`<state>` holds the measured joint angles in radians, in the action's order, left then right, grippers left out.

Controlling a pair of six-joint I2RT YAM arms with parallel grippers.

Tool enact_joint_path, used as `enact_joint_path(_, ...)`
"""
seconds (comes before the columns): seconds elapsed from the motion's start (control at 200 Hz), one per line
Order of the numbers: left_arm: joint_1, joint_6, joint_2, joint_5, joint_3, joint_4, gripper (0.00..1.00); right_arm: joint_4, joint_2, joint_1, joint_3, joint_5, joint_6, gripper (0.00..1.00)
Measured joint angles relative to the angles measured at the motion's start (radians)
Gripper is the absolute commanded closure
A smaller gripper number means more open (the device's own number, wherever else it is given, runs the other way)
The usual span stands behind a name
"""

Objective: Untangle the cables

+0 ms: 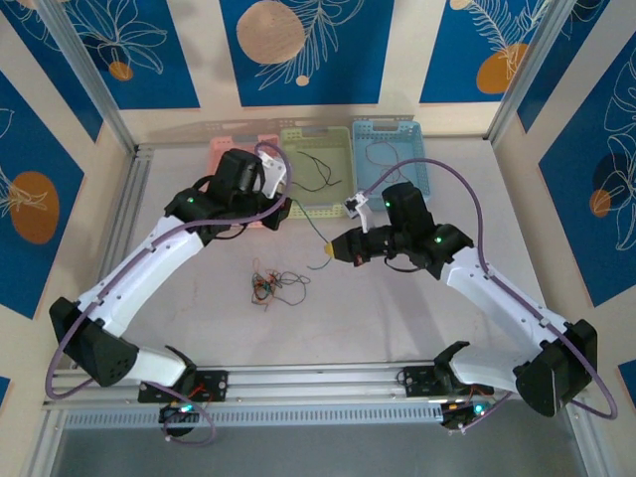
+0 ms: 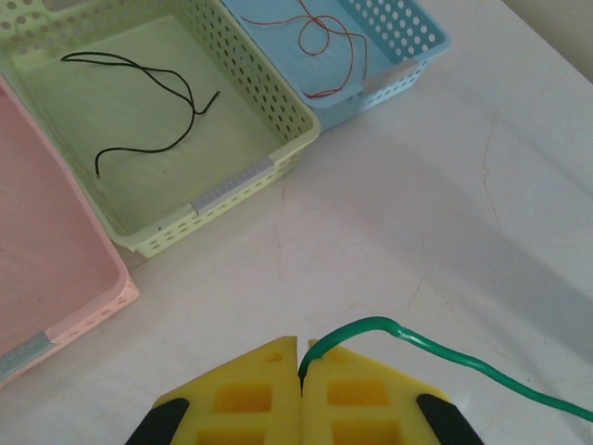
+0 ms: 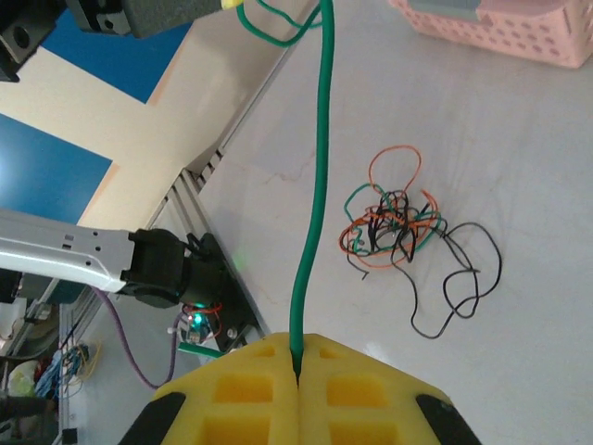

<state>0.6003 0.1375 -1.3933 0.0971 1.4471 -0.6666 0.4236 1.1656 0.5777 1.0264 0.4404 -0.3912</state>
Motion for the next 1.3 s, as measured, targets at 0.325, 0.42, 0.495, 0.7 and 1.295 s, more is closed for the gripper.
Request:
enact_joint_path(0.325,-0.104,0.030,-0.003,-0.112,0.007,0.085,1.00,-0.026,-0.222,-0.083,-0.100,-0.058,-0.046,0.30)
enact_joint_path(0.42,-0.149,0.045,-0.032,-0.130,0.036,0.085,1.00,-0.088,-0.340,-0.126,-0.203,-0.106,-0.073,0.29)
enact_joint_path(0.495,-0.196,0.061,-0.084,-0.143,0.079,0.092,1.00,-0.123,-0.406,-0.135,-0.286,-0.157,-0.092,0.32)
enact_joint_path(0.7,-0.279,0.119,-0.275,-0.169,0.198,0.135,1.00,-0.196,-0.433,-0.114,-0.508,-0.285,-0.134,0.36)
enact_joint_path(1.295,-0.428,0.473,-0.723,-0.116,0.399,0.345,1.00,-0.350,-0.399,-0.041,-0.676,-0.464,-0.135,0.39)
